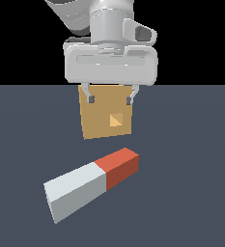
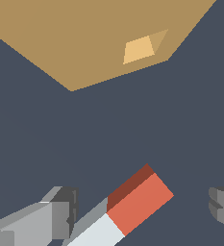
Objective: Insert the peg into the horizontal hole in a box.
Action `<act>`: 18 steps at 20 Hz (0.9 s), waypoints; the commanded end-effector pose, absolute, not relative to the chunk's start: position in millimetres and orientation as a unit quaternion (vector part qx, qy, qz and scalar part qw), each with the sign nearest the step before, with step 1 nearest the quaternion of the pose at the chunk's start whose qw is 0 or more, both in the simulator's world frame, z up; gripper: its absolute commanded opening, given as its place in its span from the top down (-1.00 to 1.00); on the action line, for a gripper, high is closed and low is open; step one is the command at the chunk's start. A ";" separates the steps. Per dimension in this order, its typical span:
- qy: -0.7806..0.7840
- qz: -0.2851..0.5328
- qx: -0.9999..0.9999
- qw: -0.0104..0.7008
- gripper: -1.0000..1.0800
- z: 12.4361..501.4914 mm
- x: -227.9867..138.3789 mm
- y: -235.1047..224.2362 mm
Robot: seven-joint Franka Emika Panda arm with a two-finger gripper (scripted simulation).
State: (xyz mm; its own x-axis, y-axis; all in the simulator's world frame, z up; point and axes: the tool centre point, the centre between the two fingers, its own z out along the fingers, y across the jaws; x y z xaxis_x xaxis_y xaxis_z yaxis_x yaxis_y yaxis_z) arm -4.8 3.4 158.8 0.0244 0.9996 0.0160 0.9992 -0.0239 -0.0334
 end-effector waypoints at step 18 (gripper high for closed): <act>-0.579 0.004 -0.816 0.011 -0.92 127.4 -11.4 -50.1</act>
